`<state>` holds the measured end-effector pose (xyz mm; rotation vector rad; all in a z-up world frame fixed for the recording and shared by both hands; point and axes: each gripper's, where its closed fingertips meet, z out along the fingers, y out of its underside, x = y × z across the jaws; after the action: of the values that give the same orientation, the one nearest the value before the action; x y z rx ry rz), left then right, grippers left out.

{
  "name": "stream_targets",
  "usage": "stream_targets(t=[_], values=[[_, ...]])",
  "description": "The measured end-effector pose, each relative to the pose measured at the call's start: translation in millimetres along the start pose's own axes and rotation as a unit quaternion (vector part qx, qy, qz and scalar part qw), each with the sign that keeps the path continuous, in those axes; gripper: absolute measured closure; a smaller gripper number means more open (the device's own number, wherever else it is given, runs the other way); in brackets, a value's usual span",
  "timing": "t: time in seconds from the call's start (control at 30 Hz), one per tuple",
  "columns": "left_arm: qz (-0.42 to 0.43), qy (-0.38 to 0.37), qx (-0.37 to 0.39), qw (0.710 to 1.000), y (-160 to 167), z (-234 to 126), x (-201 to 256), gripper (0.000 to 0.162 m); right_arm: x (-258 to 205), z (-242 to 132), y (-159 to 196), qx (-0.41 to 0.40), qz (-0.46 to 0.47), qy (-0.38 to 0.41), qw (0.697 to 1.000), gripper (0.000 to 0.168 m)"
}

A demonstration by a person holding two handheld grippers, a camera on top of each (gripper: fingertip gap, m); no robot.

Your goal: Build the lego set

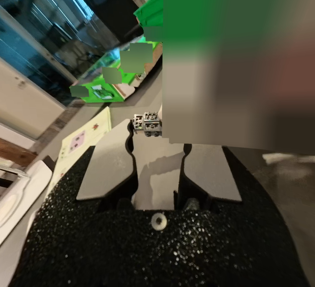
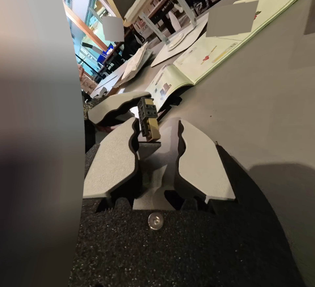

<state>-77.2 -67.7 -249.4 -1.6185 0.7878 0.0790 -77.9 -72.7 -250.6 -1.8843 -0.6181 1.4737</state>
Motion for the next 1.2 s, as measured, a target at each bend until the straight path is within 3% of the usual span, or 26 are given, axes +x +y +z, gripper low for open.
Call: stream_targets(t=[0.13, 0.7, 1.2], values=[[0.018, -0.01, 0.014, 1.0, -6.2, -0.6, 0.8, 0.106, -2.2, 0.1, -6.5, 0.037, -0.005, 0.009, 0.999, 0.131], [0.033, -0.021, 0.034, 0.999, -13.5, -1.8, 3.0, 0.106, -16.5, 0.4, -9.7, 0.067, 0.022, -0.041, 0.997, 0.154], [0.04, -0.035, 0.079, 0.995, -25.6, -7.7, -0.1, 0.106, -30.2, -2.6, -15.2, 0.087, 0.07, -0.117, 0.987, 0.155]])
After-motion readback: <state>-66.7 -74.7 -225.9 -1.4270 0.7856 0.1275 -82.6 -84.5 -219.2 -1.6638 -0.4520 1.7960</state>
